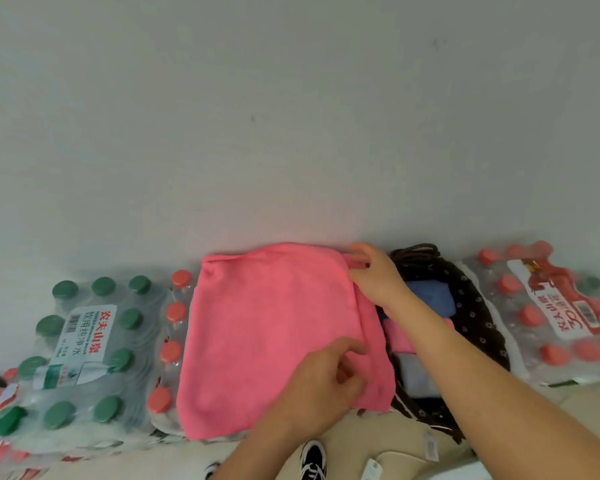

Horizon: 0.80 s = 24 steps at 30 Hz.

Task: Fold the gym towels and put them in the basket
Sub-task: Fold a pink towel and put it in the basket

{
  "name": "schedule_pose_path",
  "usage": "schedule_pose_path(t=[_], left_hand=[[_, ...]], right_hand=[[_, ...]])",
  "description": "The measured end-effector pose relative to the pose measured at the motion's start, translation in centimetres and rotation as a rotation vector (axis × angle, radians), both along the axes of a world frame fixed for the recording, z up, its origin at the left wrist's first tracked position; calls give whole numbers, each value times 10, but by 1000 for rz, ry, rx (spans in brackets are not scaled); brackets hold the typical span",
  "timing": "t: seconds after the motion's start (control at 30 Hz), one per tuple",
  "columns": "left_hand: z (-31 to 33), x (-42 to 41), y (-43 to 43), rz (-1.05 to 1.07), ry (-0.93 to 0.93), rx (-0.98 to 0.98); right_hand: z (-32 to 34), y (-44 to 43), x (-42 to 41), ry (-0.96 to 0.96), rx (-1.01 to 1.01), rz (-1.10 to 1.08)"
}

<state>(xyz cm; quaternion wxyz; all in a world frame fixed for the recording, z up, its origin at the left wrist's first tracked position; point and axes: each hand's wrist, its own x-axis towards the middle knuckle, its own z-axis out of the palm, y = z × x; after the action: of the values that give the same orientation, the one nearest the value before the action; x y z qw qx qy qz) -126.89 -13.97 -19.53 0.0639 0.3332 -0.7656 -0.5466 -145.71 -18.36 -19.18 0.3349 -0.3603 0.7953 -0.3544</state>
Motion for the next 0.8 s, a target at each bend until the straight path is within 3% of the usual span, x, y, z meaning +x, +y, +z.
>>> schedule_pose_path(t=[0.1, 0.2, 0.27, 0.37, 0.5, 0.63, 0.8], left_hand=[[0, 24, -8, 214, -27, -231], [-11, 64, -26, 450, -216, -569], [-17, 93, -36, 560, -372, -645], [-20, 122, -42, 667, -510, -553], [-22, 127, -34, 729, -532, -537], [-13, 125, -32, 711, -493, -461], [-2, 137, -28, 635, -606, -382]], right_hand=[[-4, 33, 1, 130, 20, 6], [-11, 68, 12, 132, 139, 43], [-17, 86, 24, 130, 227, 100], [-22, 102, 36, 145, 235, 94], [-17, 112, 35, 142, 219, 38], [-8, 116, 42, 140, 126, 36], [-12, 121, 56, 154, 45, 18]])
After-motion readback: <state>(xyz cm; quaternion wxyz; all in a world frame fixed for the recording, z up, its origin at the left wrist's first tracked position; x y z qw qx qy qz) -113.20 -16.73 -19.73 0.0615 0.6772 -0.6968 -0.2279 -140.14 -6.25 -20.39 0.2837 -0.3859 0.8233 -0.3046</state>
